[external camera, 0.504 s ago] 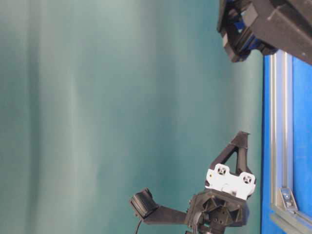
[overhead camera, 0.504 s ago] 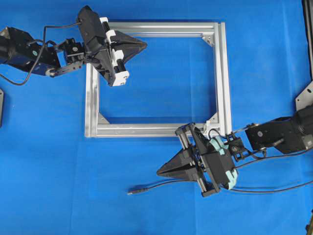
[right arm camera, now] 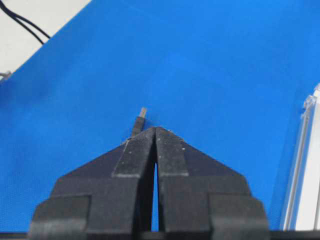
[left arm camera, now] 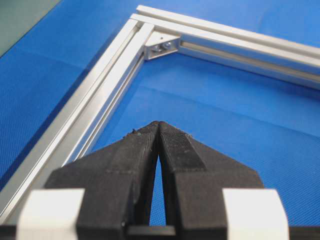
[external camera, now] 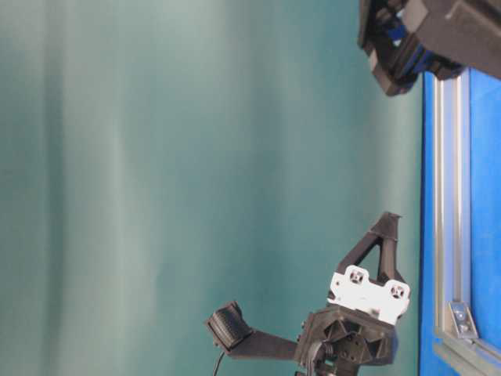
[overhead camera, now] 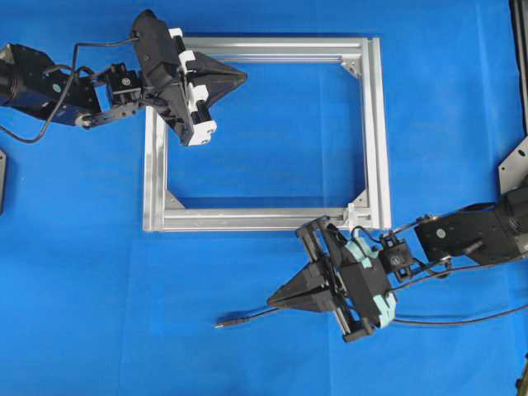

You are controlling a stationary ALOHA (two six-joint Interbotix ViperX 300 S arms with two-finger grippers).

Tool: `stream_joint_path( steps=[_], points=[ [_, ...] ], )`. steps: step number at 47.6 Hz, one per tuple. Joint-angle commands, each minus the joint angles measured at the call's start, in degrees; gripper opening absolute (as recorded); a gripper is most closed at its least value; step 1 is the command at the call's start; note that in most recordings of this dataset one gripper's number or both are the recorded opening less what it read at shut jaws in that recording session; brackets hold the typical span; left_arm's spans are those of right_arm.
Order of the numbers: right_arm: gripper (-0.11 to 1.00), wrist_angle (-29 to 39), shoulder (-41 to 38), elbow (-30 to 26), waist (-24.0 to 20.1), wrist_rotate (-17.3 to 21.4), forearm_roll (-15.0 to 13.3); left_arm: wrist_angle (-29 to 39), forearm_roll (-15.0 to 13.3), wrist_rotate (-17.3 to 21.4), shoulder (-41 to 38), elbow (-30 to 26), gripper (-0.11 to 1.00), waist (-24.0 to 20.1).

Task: Insert the wire through the string loop located on the right side.
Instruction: 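Move the right gripper down to the black USB cable and grasp it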

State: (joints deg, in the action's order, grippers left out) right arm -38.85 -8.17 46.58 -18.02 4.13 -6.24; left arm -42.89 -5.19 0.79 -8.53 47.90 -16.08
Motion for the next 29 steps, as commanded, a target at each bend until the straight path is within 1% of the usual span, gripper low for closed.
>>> stream_joint_path(
  steps=[1, 3, 6, 7, 10, 14, 15, 18, 21, 22, 23, 26, 29],
  points=[
    [-0.05, -0.26, 1.67, -0.70, -0.88, 0.26, 0.00, -0.35, 0.18, 0.00, 1.67, -1.14, 0.00, -0.18],
    [-0.03, -0.26, 1.67, -0.79, -1.05, 0.44, 0.09, -0.35, 0.18, 0.00, 1.67, -1.14, 0.00, -0.18],
    [0.02, -0.26, 1.67, -0.88, -1.49, 0.79, 0.09, -0.26, 0.18, 0.00, 1.67, -1.14, 0.00, -0.18],
    [0.05, -0.26, 1.67, -0.88, -1.58, 0.97, 0.09, -0.26, 0.18, 0.00, 1.67, -1.14, 0.00, -0.18],
    [0.19, -0.35, 1.58, -1.05, -1.76, 1.67, 0.09, -0.35, 0.18, 0.00, 1.67, -1.14, 0.00, -0.18],
    [0.41, -0.35, 1.32, -1.32, -1.93, 2.72, 0.26, -0.35, 0.18, -0.09, 1.67, -1.14, 0.00, -0.18],
    [0.50, -0.35, 1.23, -1.32, -1.93, 2.81, 0.26, -0.26, 0.18, -0.09, 1.67, -1.14, 0.00, -0.18],
    [0.69, -0.26, 1.14, -1.32, -2.02, 2.90, 0.53, -0.35, 0.18, -0.09, 1.67, -1.14, 0.00, -0.18],
    [0.87, -0.35, 0.97, -1.49, -2.11, 2.99, 0.79, -0.35, 0.18, -0.09, 1.67, -1.23, 0.00, -0.18],
    [0.90, -0.35, 0.88, -1.67, -2.11, 2.90, 0.88, -0.35, 0.18, -0.09, 1.67, -1.23, 0.00, -0.18],
    [0.90, -0.35, 0.79, -1.67, -2.11, 2.99, 0.88, -0.26, 0.18, -0.09, 1.67, -1.14, 0.00, -0.18],
    [0.86, -0.35, 0.44, -1.85, -2.11, 2.90, 1.05, -0.35, 0.18, -0.09, 1.67, -1.23, 0.00, -0.18],
    [0.87, -0.35, 0.00, -2.11, -2.11, 2.99, 1.23, -0.35, 0.18, -0.09, 1.67, -1.23, 0.00, -0.18]
  ],
)
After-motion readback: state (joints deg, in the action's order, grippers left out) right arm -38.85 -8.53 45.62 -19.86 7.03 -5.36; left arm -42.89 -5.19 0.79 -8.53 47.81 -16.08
